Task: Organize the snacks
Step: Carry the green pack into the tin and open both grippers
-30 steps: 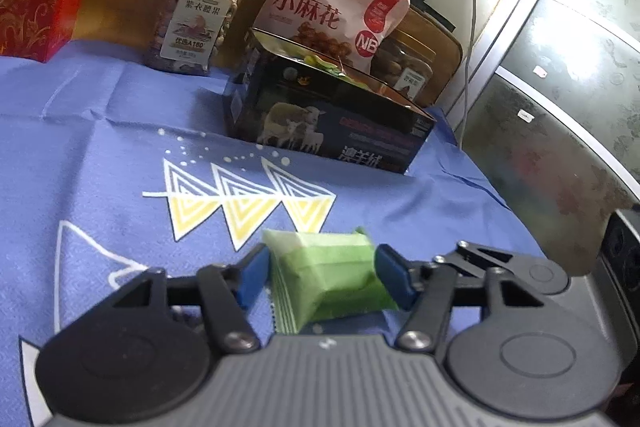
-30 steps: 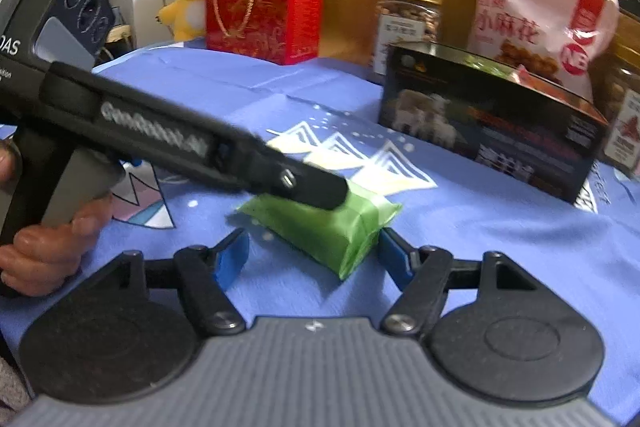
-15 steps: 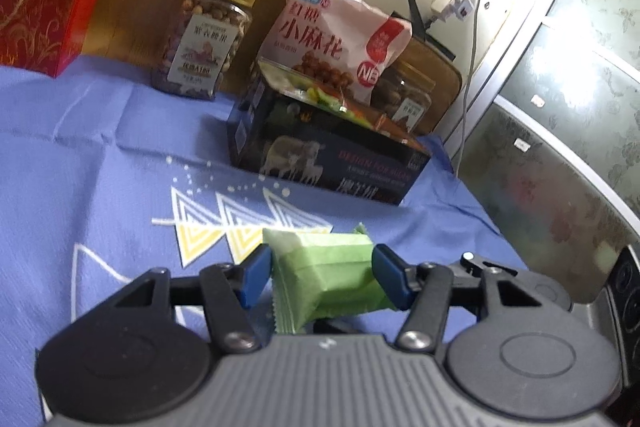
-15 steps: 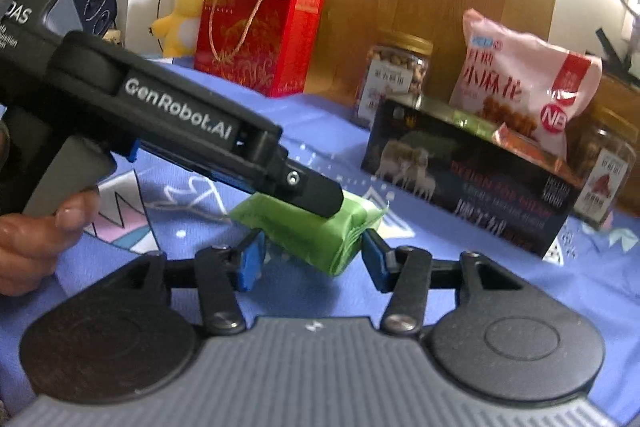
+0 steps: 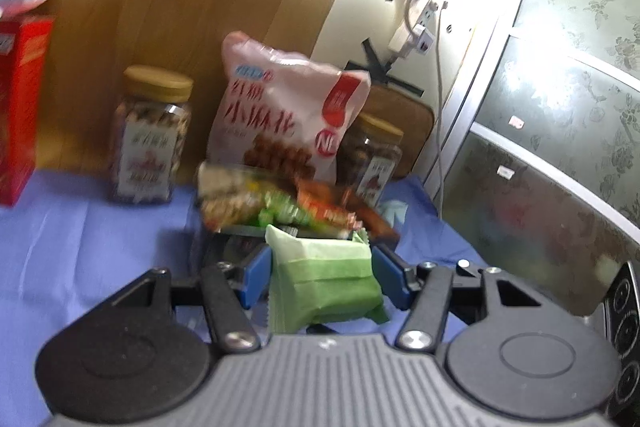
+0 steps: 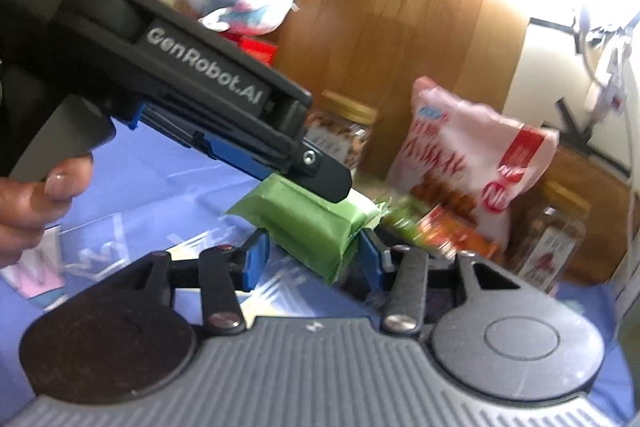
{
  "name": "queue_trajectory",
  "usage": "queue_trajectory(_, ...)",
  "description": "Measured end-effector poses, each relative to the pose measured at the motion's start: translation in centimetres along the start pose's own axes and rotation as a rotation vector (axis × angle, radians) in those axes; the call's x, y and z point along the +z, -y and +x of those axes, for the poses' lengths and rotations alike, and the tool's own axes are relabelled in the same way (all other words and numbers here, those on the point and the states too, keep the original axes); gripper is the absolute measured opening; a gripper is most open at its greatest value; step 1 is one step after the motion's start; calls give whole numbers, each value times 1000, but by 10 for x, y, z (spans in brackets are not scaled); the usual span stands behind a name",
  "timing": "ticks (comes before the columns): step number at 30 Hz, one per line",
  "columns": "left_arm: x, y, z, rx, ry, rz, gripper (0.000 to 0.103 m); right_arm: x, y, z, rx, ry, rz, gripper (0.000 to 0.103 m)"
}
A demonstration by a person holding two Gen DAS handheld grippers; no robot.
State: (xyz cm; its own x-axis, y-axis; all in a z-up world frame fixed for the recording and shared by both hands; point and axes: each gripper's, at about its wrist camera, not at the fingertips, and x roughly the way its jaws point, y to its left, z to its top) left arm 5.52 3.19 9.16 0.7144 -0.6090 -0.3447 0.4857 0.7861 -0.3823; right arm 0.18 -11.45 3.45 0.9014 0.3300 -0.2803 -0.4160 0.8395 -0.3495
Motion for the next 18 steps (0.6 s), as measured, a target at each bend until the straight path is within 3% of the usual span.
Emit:
queue_trajectory(6,30,13,26,-31,35,42,55,8,27,13,-88,37,-40,51)
queue_trajectory(7,34,15,32,-37,40,47,55,8,31,16,-102,39,-46,45)
queue_trajectory(10,46,18,50,-55,48,52,55,10,50,25,-133,36,-35,44)
queue_trajectory(18,57,13,108,-84,11,27,55,-4,92,64,-185,-58,-2,39)
